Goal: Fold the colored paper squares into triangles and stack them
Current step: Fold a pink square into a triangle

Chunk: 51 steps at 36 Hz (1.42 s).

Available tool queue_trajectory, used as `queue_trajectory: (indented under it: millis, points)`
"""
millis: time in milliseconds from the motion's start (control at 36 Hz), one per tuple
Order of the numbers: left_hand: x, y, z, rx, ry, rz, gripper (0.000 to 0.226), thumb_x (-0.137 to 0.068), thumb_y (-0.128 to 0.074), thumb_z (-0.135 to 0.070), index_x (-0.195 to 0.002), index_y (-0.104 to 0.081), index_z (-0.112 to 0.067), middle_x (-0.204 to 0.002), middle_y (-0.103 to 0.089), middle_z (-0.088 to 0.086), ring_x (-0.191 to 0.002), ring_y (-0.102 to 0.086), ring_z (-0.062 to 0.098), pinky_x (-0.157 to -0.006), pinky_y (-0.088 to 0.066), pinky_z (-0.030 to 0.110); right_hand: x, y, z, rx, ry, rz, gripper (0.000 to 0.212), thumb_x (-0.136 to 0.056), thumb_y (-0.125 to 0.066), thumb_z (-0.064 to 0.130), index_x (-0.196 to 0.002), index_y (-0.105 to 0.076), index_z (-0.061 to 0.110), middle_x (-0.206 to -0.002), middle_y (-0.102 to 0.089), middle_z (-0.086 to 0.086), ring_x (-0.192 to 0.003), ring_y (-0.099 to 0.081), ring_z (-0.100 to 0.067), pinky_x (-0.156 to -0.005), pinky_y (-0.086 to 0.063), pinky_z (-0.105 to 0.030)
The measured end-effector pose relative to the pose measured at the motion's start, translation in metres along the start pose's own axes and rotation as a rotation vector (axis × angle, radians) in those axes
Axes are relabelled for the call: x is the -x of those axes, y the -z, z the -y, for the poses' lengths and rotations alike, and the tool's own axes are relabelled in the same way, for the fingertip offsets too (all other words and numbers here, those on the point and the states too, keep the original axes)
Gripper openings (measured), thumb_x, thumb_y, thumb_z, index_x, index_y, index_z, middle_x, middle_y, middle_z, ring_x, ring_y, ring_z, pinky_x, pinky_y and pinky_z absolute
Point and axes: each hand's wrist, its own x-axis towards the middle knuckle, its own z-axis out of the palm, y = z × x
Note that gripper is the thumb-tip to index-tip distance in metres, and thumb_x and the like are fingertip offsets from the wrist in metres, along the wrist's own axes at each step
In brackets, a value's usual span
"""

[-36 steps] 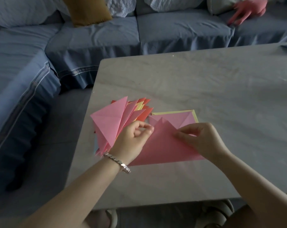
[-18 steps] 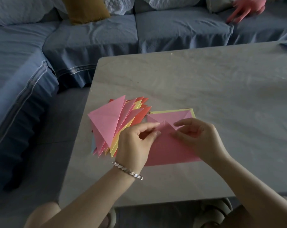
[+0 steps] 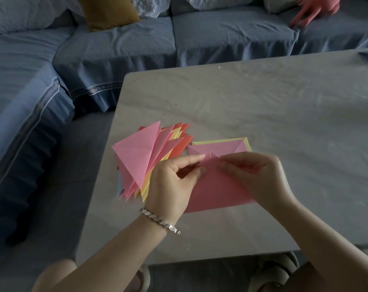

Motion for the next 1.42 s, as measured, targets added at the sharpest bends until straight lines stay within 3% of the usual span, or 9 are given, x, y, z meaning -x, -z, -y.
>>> queue_trajectory:
  millis: [83, 250, 417, 639, 944, 1167, 1250, 1417]
  points:
    - [0.000, 0.001, -0.001, 0.009, 0.002, 0.013, 0.032, -0.072, -0.074, -0.003, -0.084, -0.067, -0.033, -0.067, -0.060, -0.033, -0.070, -0.062, -0.012, -0.070, -0.044, 0.003, 0.000, 0.000, 0.002, -0.010, -0.003, 0.002, 0.030, -0.072, -0.073, 0.002, -0.071, -0.068, 0.032, -0.058, -0.064, 0.028, -0.059, -0.058, 0.012, -0.059, -0.040, -0.002]
    - [0.000, 0.002, -0.005, -0.002, -0.032, 0.016, 0.031, -0.074, -0.073, -0.004, -0.088, -0.066, -0.031, -0.078, -0.061, -0.031, -0.077, -0.063, -0.009, -0.073, -0.044, 0.003, 0.001, 0.000, 0.003, -0.011, -0.006, -0.010, 0.029, -0.072, -0.073, 0.005, -0.070, -0.067, 0.033, -0.059, -0.064, 0.028, -0.058, -0.057, 0.014, -0.059, -0.040, -0.002]
    - [0.000, 0.002, -0.006, -0.042, -0.091, -0.012, 0.025, -0.074, -0.073, -0.005, -0.095, -0.072, -0.018, -0.078, -0.059, -0.030, -0.076, -0.061, -0.009, -0.071, -0.043, 0.001, 0.002, 0.001, 0.004, -0.021, -0.006, -0.001, 0.028, -0.074, -0.072, 0.005, -0.073, -0.067, 0.033, -0.059, -0.063, 0.030, -0.059, -0.057, 0.014, -0.059, -0.040, -0.002]
    - [0.000, 0.001, -0.008, -0.070, -0.147, -0.033, 0.024, -0.075, -0.071, -0.004, -0.098, -0.071, -0.012, -0.082, -0.061, -0.026, -0.082, -0.062, 0.002, -0.071, -0.044, 0.003, 0.002, 0.001, 0.005, -0.041, -0.005, 0.010, 0.029, -0.075, -0.070, 0.004, -0.074, -0.068, 0.033, -0.063, -0.064, 0.030, -0.063, -0.058, 0.014, -0.061, -0.041, -0.002]
    - [0.002, 0.005, -0.009, -0.093, -0.172, -0.026, 0.026, -0.077, -0.069, -0.003, -0.102, -0.070, -0.011, -0.083, -0.061, -0.025, -0.077, -0.058, -0.010, -0.068, -0.041, 0.001, 0.000, 0.001, 0.008, -0.111, 0.004, 0.052, 0.033, -0.074, -0.070, 0.000, -0.069, -0.069, 0.032, -0.065, -0.068, 0.020, -0.063, -0.059, 0.009, -0.064, -0.044, -0.006]
    - [0.000, 0.011, -0.009, -0.040, -0.094, -0.044, 0.022, -0.078, -0.070, -0.005, -0.097, -0.072, -0.016, -0.081, -0.062, -0.027, -0.075, -0.061, -0.011, -0.071, -0.044, 0.002, -0.002, -0.004, 0.012, -0.073, 0.012, 0.042, 0.033, -0.074, -0.070, 0.000, -0.069, -0.068, 0.032, -0.061, -0.066, 0.025, -0.061, -0.058, 0.011, -0.061, -0.042, -0.003]
    - [-0.004, 0.013, -0.010, -0.030, -0.073, -0.050, 0.022, -0.077, -0.071, -0.008, -0.089, -0.070, -0.026, -0.065, -0.062, -0.029, -0.065, -0.061, -0.009, -0.064, -0.044, 0.004, -0.003, -0.007, 0.013, -0.065, 0.022, 0.082, 0.033, -0.075, -0.069, -0.002, -0.074, -0.068, 0.031, -0.062, -0.066, 0.026, -0.062, -0.058, 0.013, -0.062, -0.041, -0.002]
    - [-0.010, 0.026, -0.005, -0.123, -0.070, -0.021, 0.008, -0.076, -0.073, -0.011, -0.080, -0.074, -0.017, -0.069, -0.065, -0.021, -0.066, -0.063, -0.002, -0.064, -0.046, 0.008, -0.011, -0.014, 0.015, 0.073, 0.051, 0.273, 0.034, -0.078, -0.068, -0.001, -0.079, -0.070, 0.033, -0.072, -0.067, 0.027, -0.074, -0.061, 0.010, -0.074, -0.042, -0.004]
